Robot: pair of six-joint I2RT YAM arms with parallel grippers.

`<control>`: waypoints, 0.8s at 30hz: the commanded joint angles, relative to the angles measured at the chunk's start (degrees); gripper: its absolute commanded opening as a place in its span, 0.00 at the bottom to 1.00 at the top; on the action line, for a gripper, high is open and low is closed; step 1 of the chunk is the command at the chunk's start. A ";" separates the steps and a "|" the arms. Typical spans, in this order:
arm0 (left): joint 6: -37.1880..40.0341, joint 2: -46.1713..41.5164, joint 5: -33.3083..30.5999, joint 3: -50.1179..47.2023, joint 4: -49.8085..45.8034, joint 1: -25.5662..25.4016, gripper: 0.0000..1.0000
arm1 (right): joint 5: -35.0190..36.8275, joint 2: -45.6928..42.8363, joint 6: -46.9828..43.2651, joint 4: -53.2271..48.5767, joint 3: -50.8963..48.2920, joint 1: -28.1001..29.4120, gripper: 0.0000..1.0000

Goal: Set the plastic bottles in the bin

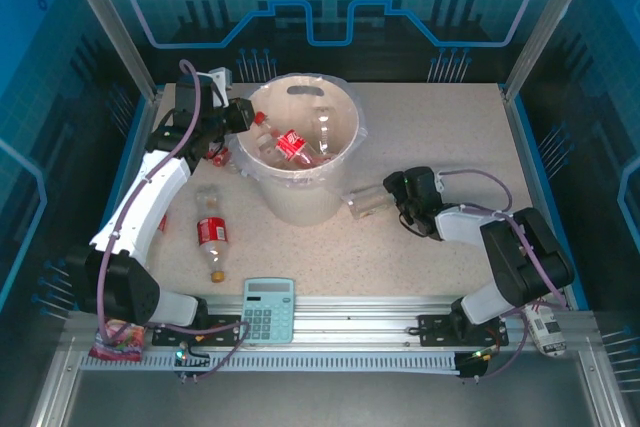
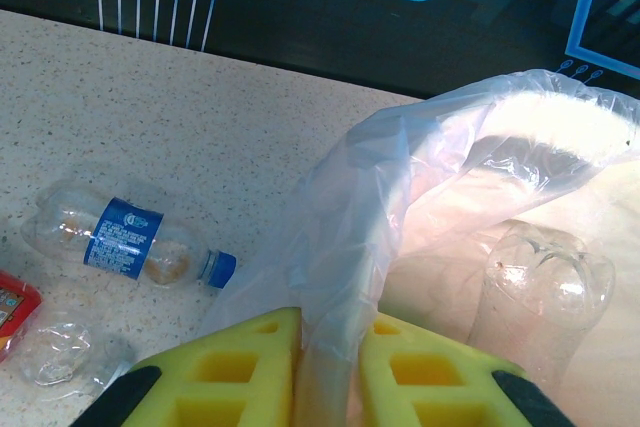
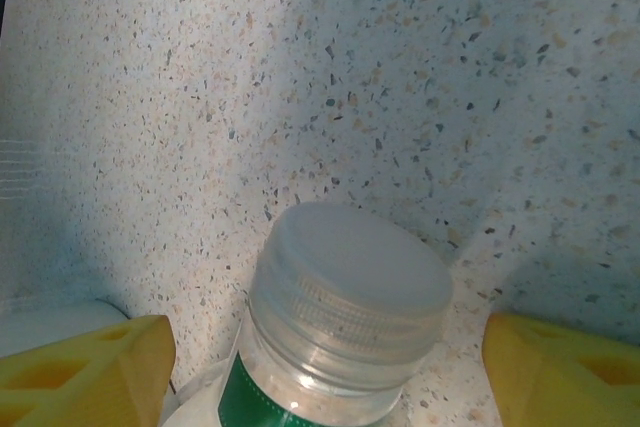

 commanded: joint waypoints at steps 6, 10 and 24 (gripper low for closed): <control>1.94 1.69 0.94 -1.20 -3.82 -1.46 0.20 | -2.33 7.00 3.02 7.96 0.40 0.95 0.72; 1.94 1.62 0.96 -1.15 -3.82 -1.46 0.20 | -2.00 6.45 2.53 8.09 -0.02 0.95 0.64; 1.87 1.59 0.94 -1.23 -3.79 -1.46 0.20 | -1.01 -0.02 -0.13 6.45 -0.23 -1.23 0.44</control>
